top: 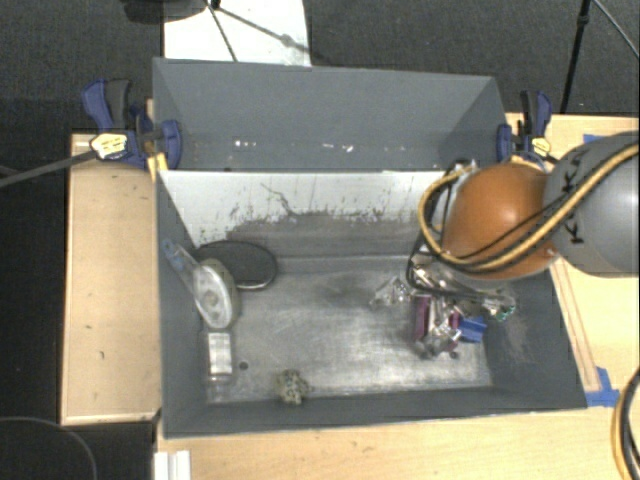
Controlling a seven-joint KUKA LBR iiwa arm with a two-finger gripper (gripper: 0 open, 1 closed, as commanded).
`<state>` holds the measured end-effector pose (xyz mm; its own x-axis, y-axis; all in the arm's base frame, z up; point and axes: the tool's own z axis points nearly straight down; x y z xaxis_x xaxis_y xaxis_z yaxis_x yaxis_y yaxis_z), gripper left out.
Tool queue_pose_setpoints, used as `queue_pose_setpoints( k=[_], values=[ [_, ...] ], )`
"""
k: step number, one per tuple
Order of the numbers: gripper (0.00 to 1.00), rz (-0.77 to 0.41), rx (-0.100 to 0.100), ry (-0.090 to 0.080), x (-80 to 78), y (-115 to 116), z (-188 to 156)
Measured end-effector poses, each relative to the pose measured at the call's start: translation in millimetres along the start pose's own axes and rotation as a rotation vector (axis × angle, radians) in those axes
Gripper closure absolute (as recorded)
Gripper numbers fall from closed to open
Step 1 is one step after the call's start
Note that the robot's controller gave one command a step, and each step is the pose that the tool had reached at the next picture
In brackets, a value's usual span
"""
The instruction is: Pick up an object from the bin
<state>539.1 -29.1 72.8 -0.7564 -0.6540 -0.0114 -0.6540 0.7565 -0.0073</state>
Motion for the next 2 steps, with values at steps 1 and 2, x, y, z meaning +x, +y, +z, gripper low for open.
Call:
queue_pose_setpoints(
  k=[1,2],
  values=[
    [0.0,-0.215,-0.005,0.007,45.6,-33,-44],
    [0.0,-0.149,-0.021,-0.001,60.4,-80,1]
  ],
)
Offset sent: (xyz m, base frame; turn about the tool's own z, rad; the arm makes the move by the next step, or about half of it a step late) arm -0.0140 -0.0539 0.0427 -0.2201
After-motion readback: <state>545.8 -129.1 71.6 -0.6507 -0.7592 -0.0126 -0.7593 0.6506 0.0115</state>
